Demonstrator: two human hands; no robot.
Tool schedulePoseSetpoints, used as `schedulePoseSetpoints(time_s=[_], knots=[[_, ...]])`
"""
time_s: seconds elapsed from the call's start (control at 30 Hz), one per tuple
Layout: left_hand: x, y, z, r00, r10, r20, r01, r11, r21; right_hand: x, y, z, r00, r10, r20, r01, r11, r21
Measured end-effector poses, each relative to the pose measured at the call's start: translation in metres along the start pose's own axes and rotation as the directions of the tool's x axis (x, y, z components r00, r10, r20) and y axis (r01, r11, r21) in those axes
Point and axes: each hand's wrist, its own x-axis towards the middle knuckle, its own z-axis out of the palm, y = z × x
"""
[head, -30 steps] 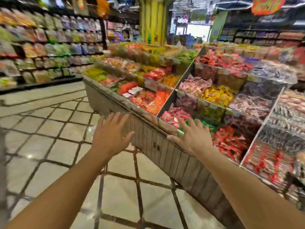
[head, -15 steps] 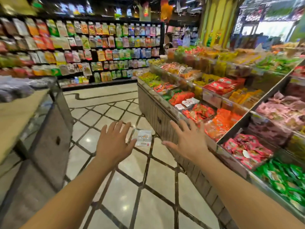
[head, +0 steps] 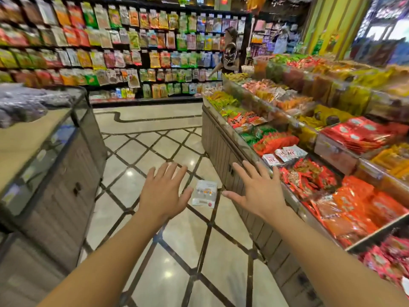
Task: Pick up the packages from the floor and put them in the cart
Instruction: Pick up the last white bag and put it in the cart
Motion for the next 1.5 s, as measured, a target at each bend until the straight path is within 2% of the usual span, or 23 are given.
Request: schedulePoseSetpoints(time_s=[0.3,0.4,0.47,0.83,1.1,1.27,1.4,1.5], knots=[[0.198,-0.074,0.090,0.999,-0.005,0.036,0.008,0.997,-0.072,0.207,0.014,0.046,0.996,0.084,0.015,-0.084,0.996,-0.009],[0.262,-0.100,0.108,0.999,-0.012,0.042,0.016,0.996,-0.092,0.273,0.020,0.050,0.989,0.135,-0.053,-0.134,0.991,0.024],[0.301,-0.114,0.121,0.998,-0.007,0.064,0.012,0.997,-0.080,0.310,0.022,0.055,0.986,0.162,-0.029,-0.161,0.986,0.031],[0.511,-0.158,0.210,0.994,-0.005,0.108,0.009,0.999,-0.039,0.525,0.045,0.125,0.987,0.158,0.016,-0.159,0.983,0.094],[0.679,-0.182,0.308,0.980,-0.028,0.195,0.034,0.999,-0.026,0.711,0.082,0.210,0.984,0.157,0.083,-0.168,0.975,0.143],[0.746,-0.194,0.384,0.959,-0.030,0.283,0.054,0.996,-0.076,0.788,0.096,0.283,0.961,0.161,0.226,-0.196,0.970,0.141],[0.782,-0.199,0.469,0.944,0.010,0.329,0.033,0.992,-0.124,0.827,0.093,0.366,0.925,0.174,0.338,-0.228,0.965,0.126],[0.789,-0.200,0.562,0.913,0.064,0.402,-0.001,0.988,-0.156,0.844,0.086,0.444,0.889,0.197,0.413,-0.260,0.960,0.103]])
